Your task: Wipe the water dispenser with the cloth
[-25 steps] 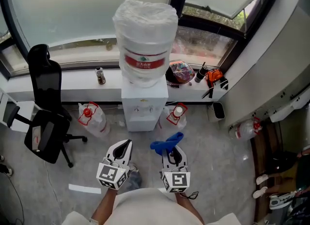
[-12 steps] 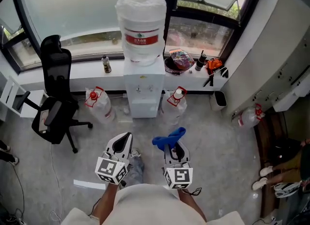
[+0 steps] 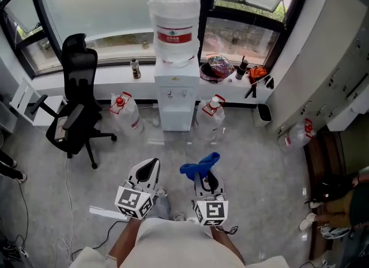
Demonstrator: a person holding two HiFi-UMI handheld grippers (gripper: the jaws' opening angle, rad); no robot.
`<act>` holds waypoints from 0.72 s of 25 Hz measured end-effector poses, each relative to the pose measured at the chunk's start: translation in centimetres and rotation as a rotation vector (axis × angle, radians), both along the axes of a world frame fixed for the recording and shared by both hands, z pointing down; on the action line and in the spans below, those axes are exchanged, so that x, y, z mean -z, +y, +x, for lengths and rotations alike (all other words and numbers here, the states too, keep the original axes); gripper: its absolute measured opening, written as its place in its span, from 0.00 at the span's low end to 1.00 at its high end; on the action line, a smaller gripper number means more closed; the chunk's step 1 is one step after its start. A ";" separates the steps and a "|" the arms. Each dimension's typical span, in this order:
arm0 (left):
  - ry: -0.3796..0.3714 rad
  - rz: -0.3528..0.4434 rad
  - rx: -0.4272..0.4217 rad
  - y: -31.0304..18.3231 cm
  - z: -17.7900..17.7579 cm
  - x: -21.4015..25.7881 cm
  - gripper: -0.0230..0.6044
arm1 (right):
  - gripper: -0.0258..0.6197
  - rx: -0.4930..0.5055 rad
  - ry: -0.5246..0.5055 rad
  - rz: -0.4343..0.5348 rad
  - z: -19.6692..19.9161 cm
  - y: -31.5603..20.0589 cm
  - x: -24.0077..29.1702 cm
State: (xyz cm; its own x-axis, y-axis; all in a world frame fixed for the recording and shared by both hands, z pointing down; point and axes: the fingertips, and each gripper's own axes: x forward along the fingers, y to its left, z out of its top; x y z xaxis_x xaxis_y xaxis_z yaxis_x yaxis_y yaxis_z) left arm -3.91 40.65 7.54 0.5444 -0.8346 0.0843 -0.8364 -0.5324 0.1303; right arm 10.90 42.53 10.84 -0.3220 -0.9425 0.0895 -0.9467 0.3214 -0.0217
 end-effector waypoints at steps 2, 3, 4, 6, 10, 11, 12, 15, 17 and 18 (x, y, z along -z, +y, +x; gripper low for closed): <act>-0.004 0.004 0.004 1.1 -0.3 0.2 0.05 | 0.21 0.009 0.002 0.004 -0.4 0.8 0.2; -0.005 0.005 0.008 1.5 -0.5 0.3 0.05 | 0.21 0.014 0.003 0.005 -0.7 1.1 0.4; -0.006 0.006 0.012 1.9 -0.7 0.4 0.05 | 0.21 0.019 0.004 0.007 -1.0 1.3 0.5; -0.004 0.004 0.019 2.4 -1.2 0.5 0.05 | 0.21 0.027 0.008 0.012 -1.6 1.5 0.8; 0.003 -0.001 0.026 2.9 -2.5 0.5 0.05 | 0.20 0.028 0.022 0.016 -2.9 1.4 1.4; 0.005 -0.002 0.027 3.0 -2.9 0.6 0.05 | 0.20 0.027 0.027 0.016 -3.3 1.3 1.6; 0.007 -0.002 0.027 3.0 -3.3 0.7 0.05 | 0.20 0.028 0.029 0.016 -3.7 1.4 1.8; 0.007 0.007 0.025 2.7 -4.3 1.3 0.05 | 0.20 0.032 0.033 0.020 -4.8 1.6 2.4; 0.011 0.010 0.023 2.5 -4.6 1.4 0.05 | 0.20 0.031 0.039 0.019 -5.2 1.8 2.4; 0.013 0.011 0.020 2.4 -4.6 1.3 0.05 | 0.20 0.029 0.041 0.020 -5.3 1.9 2.4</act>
State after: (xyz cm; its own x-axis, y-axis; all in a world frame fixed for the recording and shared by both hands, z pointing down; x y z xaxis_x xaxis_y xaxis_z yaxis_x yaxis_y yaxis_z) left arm -8.54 43.04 6.24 0.5283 -0.8464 0.0679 -0.8453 -0.5168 0.1356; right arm 5.64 44.38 8.42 -0.3456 -0.9346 0.0846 -0.9370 0.3486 0.0232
